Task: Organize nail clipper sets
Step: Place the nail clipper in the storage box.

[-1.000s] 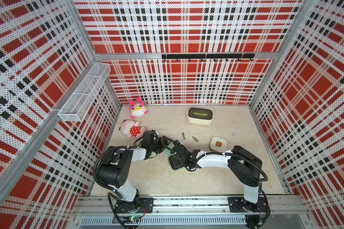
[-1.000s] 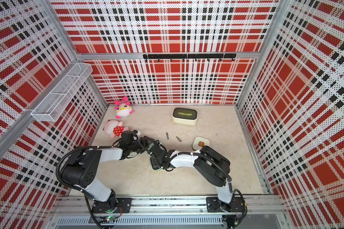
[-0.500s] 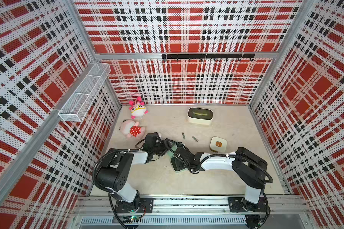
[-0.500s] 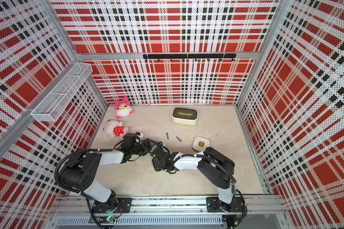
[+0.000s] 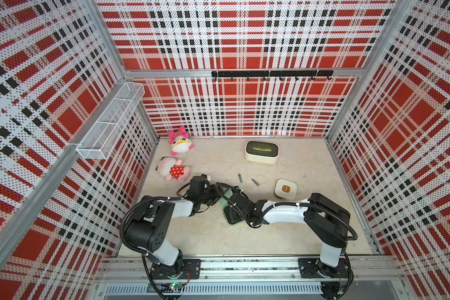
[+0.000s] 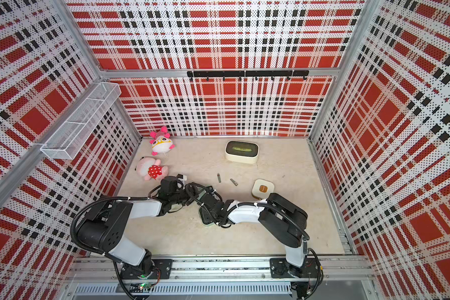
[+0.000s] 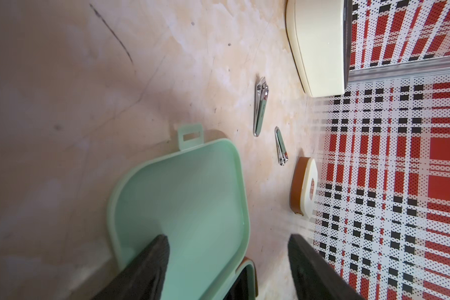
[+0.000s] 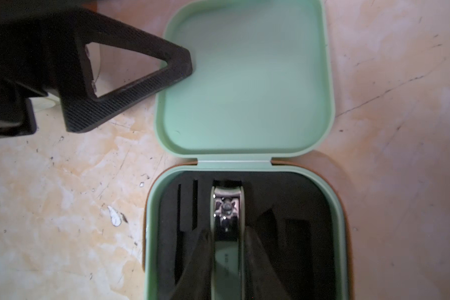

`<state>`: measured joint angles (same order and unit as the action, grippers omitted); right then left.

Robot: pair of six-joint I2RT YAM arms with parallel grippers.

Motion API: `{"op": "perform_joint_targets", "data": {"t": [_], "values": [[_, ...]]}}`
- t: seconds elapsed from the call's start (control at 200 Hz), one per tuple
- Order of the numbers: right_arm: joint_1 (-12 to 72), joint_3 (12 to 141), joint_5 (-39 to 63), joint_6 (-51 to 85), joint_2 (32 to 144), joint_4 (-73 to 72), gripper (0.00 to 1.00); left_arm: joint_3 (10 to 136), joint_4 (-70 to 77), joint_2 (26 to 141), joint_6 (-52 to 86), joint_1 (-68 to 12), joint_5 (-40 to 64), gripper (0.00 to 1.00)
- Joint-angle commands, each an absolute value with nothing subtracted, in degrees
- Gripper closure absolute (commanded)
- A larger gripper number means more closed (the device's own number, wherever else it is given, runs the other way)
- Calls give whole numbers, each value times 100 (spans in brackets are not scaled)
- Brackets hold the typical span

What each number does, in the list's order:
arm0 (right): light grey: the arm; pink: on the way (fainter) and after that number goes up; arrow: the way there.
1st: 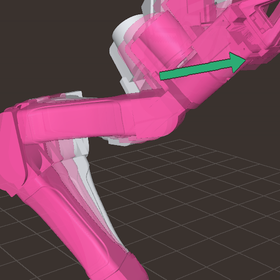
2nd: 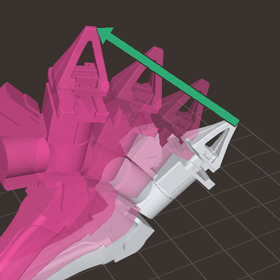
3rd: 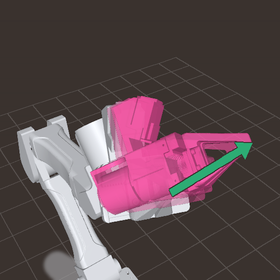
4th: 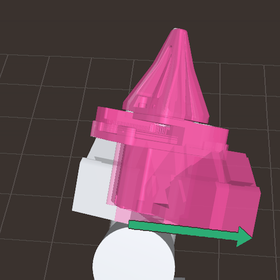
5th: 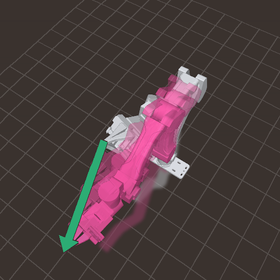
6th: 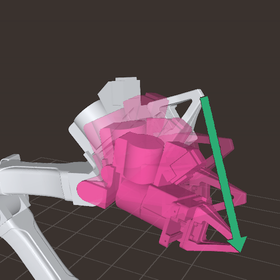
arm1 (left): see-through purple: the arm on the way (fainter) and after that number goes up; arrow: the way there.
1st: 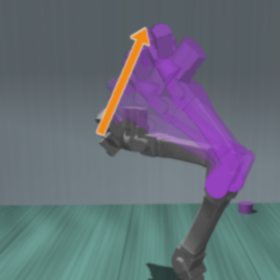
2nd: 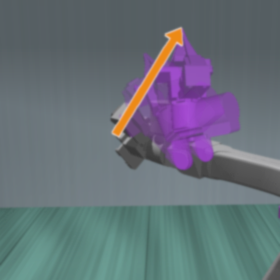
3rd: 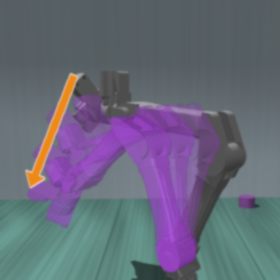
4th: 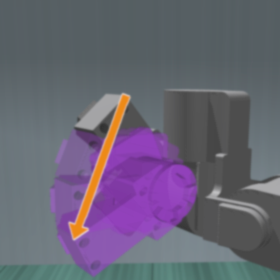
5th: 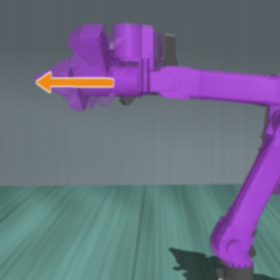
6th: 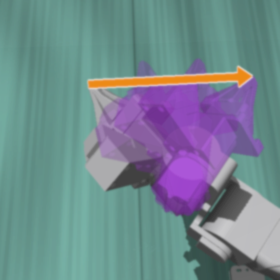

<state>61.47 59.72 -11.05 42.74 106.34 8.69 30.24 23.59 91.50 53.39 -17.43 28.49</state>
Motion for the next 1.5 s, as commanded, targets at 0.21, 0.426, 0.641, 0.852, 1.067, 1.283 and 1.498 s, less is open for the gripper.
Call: {"op": "perform_joint_targets", "data": {"t": [0.21, 0.426, 0.641, 0.852, 1.067, 1.283, 1.498], "values": [[6198, 5888, -1126, 4344, 10916, 1678, 77, 3055, 2307, 9145, 5311, -1609, 2985, 23], [6205, 5997, -1148, 4318, 10796, 1731, 71, 3331, 2039, 9162, 5174, -1558, 3015, 23], [6205, 6177, -1323, 4267, 10664, 1815, 63, 3653, 1635, 9165, 4953, -1563, 2910, 23], [6198, 6420, -1410, 4191, 10576, 1957, 59, 3786, 1534, 9233, 4891, -1558, 2909, 23], [6205, 6544, -1516, 4119, 10420, 2080, 52, 3832, 1512, 9277, 4862, -1582, 2907, 23], [6205, 6652, -1570, 4081, 10340, 2134, 57, 3820, 1488, 9249, 4842, -1600, 2889, 23], [6190, 6902, -1477, 4011, 10535, 2161, 76, 3740, 1380, 9138, 4763, -1505, 2821, 23]]}}
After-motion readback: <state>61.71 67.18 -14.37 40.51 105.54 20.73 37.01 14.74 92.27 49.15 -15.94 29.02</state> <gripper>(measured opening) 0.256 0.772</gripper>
